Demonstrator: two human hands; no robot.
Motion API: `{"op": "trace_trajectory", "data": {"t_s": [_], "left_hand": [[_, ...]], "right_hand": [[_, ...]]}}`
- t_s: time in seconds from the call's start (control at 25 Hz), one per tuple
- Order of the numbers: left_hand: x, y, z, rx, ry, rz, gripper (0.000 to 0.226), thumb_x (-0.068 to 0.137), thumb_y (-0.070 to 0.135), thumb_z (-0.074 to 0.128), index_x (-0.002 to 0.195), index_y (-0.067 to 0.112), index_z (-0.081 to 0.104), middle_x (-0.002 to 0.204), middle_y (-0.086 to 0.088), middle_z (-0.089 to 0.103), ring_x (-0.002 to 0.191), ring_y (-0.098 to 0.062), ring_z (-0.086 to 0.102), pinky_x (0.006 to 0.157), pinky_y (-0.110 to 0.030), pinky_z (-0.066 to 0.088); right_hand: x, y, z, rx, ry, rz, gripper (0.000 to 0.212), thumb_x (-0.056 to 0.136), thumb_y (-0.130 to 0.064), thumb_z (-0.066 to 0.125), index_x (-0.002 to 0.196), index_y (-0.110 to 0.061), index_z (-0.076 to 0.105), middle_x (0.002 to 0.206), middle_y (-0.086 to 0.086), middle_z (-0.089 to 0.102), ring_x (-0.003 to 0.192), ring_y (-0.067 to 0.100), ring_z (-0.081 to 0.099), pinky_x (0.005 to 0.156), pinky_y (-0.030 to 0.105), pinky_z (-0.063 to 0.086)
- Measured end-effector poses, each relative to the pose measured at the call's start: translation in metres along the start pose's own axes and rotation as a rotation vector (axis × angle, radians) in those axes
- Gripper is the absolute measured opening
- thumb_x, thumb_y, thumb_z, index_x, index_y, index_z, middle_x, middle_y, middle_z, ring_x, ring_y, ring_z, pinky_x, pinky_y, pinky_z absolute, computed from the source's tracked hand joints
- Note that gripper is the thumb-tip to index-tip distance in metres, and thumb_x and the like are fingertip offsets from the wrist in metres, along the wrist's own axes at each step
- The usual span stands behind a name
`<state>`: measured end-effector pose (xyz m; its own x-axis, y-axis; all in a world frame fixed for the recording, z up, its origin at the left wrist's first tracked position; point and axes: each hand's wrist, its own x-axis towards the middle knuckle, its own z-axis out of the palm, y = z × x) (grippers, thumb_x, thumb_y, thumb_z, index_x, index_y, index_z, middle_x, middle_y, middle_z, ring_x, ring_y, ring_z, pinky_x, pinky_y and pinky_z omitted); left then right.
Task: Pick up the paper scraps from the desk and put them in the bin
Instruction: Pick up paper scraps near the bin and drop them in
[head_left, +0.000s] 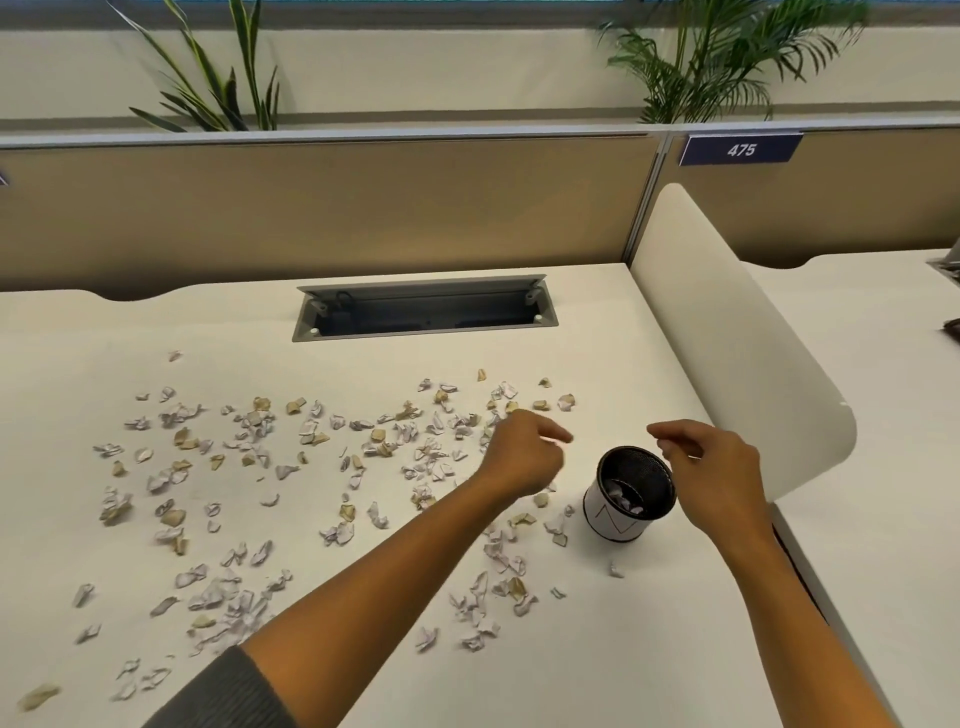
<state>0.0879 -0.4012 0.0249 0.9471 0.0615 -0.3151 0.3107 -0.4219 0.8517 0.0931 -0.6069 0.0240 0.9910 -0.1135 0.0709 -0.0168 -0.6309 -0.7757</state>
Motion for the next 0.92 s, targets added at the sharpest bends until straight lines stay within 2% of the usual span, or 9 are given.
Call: {"op": "trace_trajectory", "data": {"t_s": [0.12,0.24,0.32,0.36,0.44,0.56,0.68,0.84,0.92], "left_hand": [[0.005,-0.044,-0.024,0.127,0.013,-0.010,0.035,0.085,0.005,0.057,0.114,0.019,0.071,0.130,-0.003,0.063,0.115,-0.015,0.062,0.080,-0.024,0.051],[0.008,-0.079,-0.035,0.247,0.023,-0.005,0.037,0.087,0.017,0.063,0.123,0.021,0.063,0.139,0.001,0.055,0.121,-0.016,0.057,0.089,-0.020,0.040],[0.007,-0.099,-0.036,0.364,-0.003,0.045,0.048,0.085,0.028,0.066,0.132,0.026,0.054,0.146,0.003,0.046,0.132,-0.017,0.045,0.098,-0.021,0.033],[0.004,-0.108,-0.035,0.426,-0.054,0.079,0.056,0.083,0.035,0.068,0.136,0.029,0.049,0.151,0.003,0.039,0.139,-0.019,0.036,0.107,-0.025,0.029],[-0.004,-0.124,-0.032,0.543,-0.175,0.129,0.072,0.079,0.052,0.068,0.143,0.036,0.039,0.159,0.003,0.024,0.148,-0.021,0.018,0.120,-0.045,0.019],[-0.019,-0.144,-0.022,0.720,-0.273,0.219,0.077,0.079,0.065,0.059,0.146,0.040,0.030,0.162,0.003,0.013,0.150,-0.023,0.005,0.119,-0.057,0.013],[-0.029,-0.155,-0.017,0.970,-0.222,0.368,0.060,0.092,0.053,0.050,0.146,0.034,0.031,0.162,-0.002,0.017,0.150,-0.025,0.010,0.118,-0.053,0.020],[-0.030,-0.156,-0.026,1.015,-0.156,0.467,0.039,0.097,0.009,0.049,0.136,0.016,0.049,0.145,-0.008,0.043,0.133,-0.027,0.039,0.098,-0.042,0.048],[-0.032,-0.160,-0.032,1.024,-0.141,0.452,0.033,0.095,0.000,0.048,0.125,0.013,0.053,0.127,-0.007,0.052,0.119,-0.026,0.048,0.083,-0.039,0.053]], "right_hand": [[-0.004,-0.014,0.016,0.004,-0.095,-0.078,0.025,0.093,-0.005,0.060,0.102,-0.021,0.076,0.097,-0.012,0.073,0.093,0.002,0.067,0.084,0.011,0.046],[-0.013,-0.025,0.032,0.082,-0.112,-0.123,0.025,0.092,-0.004,0.061,0.102,-0.022,0.076,0.097,-0.014,0.073,0.091,-0.003,0.068,0.083,0.006,0.047],[-0.027,-0.028,0.050,0.105,-0.156,-0.145,0.023,0.092,-0.007,0.063,0.102,-0.023,0.075,0.098,-0.014,0.073,0.089,-0.006,0.067,0.080,0.006,0.049],[-0.037,-0.028,0.062,0.095,-0.205,-0.160,0.022,0.092,-0.008,0.064,0.105,-0.023,0.074,0.101,-0.013,0.072,0.090,-0.006,0.067,0.080,0.007,0.051],[-0.055,-0.022,0.088,-0.003,-0.335,-0.183,0.026,0.093,-0.012,0.063,0.117,-0.021,0.068,0.118,-0.007,0.066,0.102,0.001,0.064,0.091,0.017,0.052],[-0.069,-0.002,0.119,-0.250,-0.503,-0.193,0.045,0.097,-0.017,0.056,0.141,-0.019,0.046,0.152,0.001,0.036,0.140,0.016,0.036,0.113,0.025,0.030],[-0.071,0.008,0.134,-0.332,-0.473,-0.175,0.052,0.100,-0.020,0.048,0.150,-0.017,0.031,0.163,0.007,0.010,0.152,0.023,0.006,0.121,0.030,0.015],[-0.075,0.014,0.143,-0.364,-0.474,-0.145,0.056,0.102,-0.030,0.045,0.152,-0.015,0.025,0.164,0.010,0.004,0.153,0.024,-0.001,0.124,0.033,0.009],[-0.081,0.015,0.147,-0.279,-0.497,-0.114,0.057,0.101,-0.036,0.048,0.152,-0.020,0.027,0.165,0.005,0.006,0.153,0.019,0.004,0.121,0.030,0.014]]}}
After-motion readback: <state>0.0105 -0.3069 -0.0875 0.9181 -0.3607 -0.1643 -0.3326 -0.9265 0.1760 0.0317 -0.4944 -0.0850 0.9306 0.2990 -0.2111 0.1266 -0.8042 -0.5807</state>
